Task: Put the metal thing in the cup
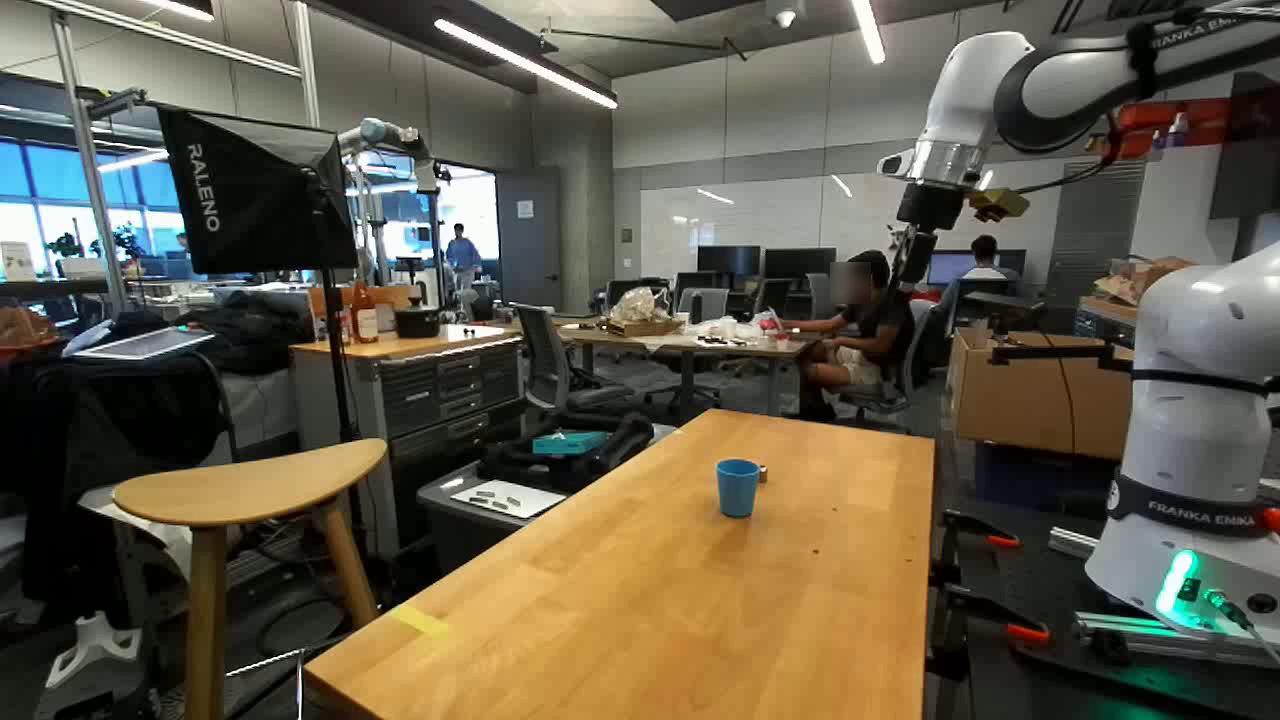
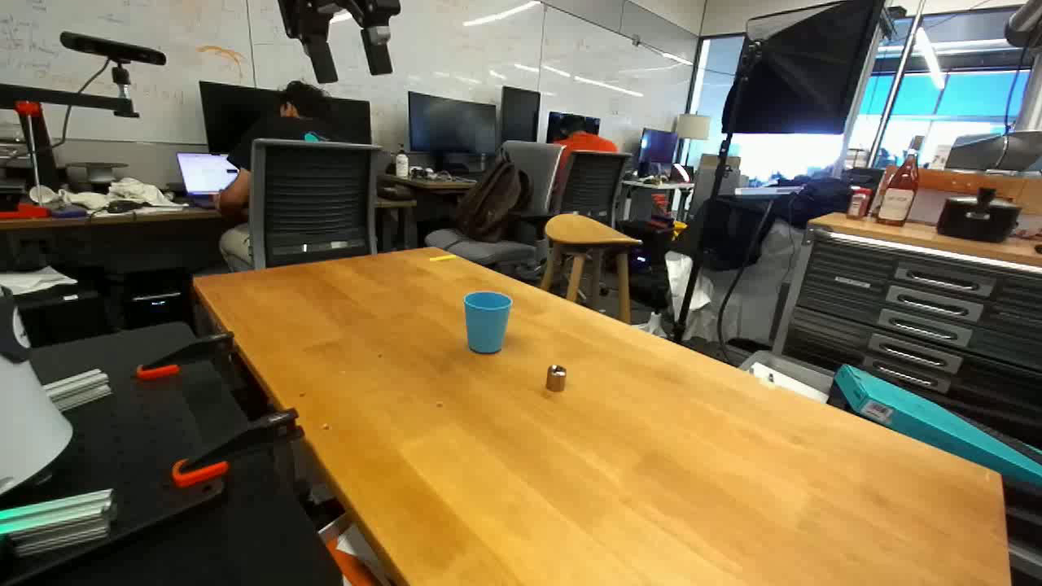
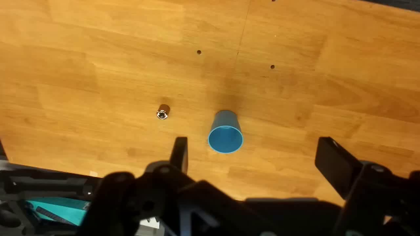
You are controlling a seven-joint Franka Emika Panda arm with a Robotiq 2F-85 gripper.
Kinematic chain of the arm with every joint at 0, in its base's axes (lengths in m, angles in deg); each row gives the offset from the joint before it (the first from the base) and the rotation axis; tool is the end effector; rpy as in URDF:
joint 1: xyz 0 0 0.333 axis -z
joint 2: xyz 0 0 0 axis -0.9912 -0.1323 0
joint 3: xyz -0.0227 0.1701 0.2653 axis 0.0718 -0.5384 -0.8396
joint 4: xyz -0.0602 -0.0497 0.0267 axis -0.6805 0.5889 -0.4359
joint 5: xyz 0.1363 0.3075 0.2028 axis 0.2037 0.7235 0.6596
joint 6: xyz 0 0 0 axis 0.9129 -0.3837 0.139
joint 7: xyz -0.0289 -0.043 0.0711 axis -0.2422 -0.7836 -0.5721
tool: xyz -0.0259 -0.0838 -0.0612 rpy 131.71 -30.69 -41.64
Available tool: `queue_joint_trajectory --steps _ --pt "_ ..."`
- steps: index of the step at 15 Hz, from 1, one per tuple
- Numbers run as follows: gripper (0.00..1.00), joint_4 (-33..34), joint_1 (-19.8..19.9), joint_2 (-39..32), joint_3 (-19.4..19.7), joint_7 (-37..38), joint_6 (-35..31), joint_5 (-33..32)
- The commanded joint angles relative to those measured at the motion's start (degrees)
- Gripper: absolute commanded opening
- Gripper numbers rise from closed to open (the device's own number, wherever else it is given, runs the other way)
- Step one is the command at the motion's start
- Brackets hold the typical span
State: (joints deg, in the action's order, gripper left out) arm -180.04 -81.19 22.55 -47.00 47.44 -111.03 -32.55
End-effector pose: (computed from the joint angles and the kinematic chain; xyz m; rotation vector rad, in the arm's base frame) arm 0.2892 -0.0465 0.4924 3.0275 0.2926 0.3751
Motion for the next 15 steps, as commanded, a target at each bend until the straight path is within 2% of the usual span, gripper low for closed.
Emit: queue_joint_trajectory --steps 1,7,15 --pt "1.0 0.3 -0.2 0.0 0.1 0.1 0.2 -0.1" --pt "1.0 0.6 -0.3 -1.2 0.1 0.3 -0.8 0.0" --pt "1.0 4.3 4.9 -19.8 -0.7 6.6 -17.0 -2.5"
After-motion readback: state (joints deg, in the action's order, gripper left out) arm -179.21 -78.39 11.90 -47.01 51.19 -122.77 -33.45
